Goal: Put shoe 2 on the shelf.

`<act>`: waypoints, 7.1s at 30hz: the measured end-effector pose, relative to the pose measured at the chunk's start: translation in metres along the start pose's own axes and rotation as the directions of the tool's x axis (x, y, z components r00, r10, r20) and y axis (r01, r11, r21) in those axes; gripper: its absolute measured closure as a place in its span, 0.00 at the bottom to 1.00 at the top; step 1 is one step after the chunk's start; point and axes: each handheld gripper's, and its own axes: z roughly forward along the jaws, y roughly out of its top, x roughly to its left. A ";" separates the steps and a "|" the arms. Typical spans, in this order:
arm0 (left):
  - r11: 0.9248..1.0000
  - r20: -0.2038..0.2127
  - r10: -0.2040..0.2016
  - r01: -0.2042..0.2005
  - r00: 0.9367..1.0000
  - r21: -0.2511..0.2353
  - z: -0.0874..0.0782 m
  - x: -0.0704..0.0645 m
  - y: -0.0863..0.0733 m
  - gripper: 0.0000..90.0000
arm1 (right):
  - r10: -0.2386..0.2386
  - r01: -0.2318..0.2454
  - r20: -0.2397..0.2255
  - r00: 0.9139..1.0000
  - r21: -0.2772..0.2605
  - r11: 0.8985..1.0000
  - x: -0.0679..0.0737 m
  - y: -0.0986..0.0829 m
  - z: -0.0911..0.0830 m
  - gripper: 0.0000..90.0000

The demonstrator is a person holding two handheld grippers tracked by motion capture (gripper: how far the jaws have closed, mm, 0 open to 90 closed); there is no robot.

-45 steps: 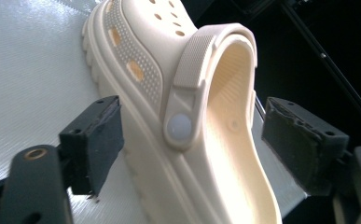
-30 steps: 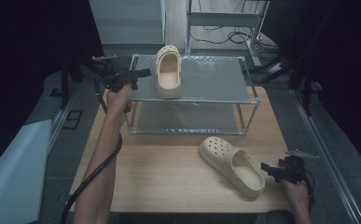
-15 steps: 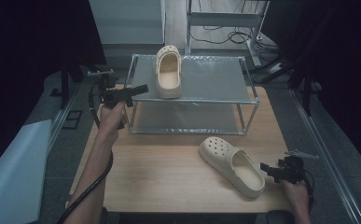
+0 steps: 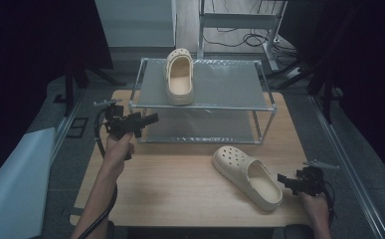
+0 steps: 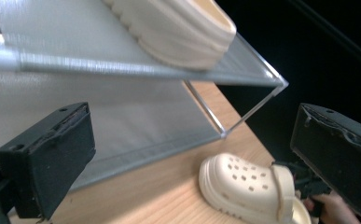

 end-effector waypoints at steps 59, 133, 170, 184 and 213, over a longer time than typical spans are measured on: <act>0.919 -0.240 0.326 -0.247 0.914 0.308 0.026 0.022 -0.158 0.00 | -0.222 0.223 -0.023 0.975 0.102 0.969 0.043 0.001 0.010 0.07; 0.848 -0.303 0.442 -0.283 0.844 0.448 0.043 0.021 -0.167 0.00 | -0.187 0.191 -0.047 0.981 0.104 0.976 0.138 0.030 0.016 0.16; 0.843 -0.285 0.448 -0.294 0.847 0.450 0.044 0.020 -0.167 0.00 | 0.087 -0.068 -0.159 0.983 0.119 0.991 0.105 0.047 0.023 0.92; 0.843 -0.281 0.446 -0.293 0.849 0.452 0.045 0.020 -0.167 0.00 | 0.178 -0.154 -0.328 0.928 0.098 0.983 0.110 0.070 0.001 0.92; 0.848 -0.282 0.435 -0.284 0.855 0.448 0.044 0.021 -0.166 0.00 | 0.288 -0.282 -0.475 0.831 0.086 0.956 0.128 0.148 -0.026 0.92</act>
